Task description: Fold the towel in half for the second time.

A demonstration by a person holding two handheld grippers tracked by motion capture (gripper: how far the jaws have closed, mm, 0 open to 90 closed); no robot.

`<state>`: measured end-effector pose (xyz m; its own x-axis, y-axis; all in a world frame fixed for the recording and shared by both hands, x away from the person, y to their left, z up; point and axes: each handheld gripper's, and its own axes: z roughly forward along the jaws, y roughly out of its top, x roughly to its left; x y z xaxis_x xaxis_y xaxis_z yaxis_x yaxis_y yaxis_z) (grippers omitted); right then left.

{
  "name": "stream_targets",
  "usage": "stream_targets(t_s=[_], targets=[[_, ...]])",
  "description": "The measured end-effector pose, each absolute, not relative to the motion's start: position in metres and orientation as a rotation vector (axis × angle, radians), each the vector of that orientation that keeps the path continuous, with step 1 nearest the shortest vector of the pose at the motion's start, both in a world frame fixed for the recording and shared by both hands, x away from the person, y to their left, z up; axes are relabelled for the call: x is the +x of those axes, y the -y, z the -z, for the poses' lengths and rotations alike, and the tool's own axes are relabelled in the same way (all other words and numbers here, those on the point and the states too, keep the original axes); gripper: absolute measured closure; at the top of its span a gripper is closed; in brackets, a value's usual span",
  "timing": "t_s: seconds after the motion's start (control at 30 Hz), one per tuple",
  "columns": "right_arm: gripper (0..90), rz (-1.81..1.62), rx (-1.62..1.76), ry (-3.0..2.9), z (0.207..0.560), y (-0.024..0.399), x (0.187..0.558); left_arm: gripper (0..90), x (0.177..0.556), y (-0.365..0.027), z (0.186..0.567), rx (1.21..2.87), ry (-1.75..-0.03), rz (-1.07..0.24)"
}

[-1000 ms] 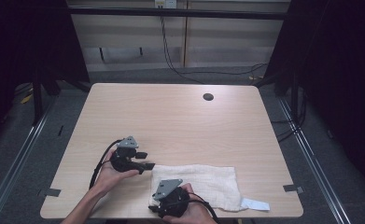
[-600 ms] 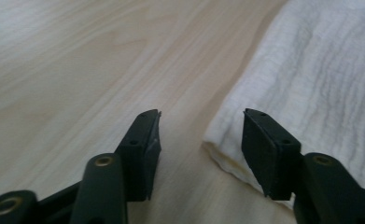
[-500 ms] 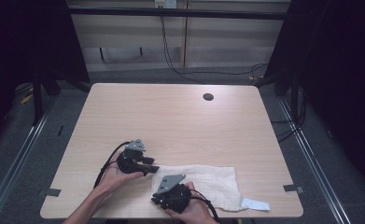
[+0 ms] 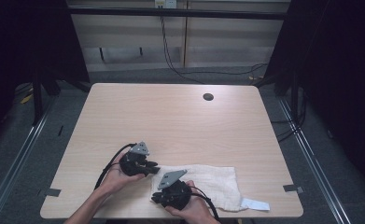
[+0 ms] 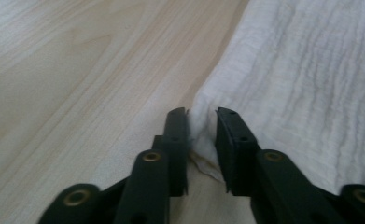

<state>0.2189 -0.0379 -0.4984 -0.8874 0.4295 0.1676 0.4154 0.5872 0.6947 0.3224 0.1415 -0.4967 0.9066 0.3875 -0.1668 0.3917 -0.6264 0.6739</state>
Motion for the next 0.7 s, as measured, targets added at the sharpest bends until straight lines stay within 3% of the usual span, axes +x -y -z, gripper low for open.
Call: stream_targets(t_s=[0.13, 0.7], targets=[[85.0, -1.204, 0.733, -2.777, 0.495, 0.037, 0.220, 85.2, 0.323, -0.140, 0.498, 2.290, -0.564, 0.041], [85.0, -1.310, 0.750, -2.736, 0.475, 0.047, 0.220, 85.6, 0.331, -0.153, 0.484, 2.135, -0.631, 0.132]])
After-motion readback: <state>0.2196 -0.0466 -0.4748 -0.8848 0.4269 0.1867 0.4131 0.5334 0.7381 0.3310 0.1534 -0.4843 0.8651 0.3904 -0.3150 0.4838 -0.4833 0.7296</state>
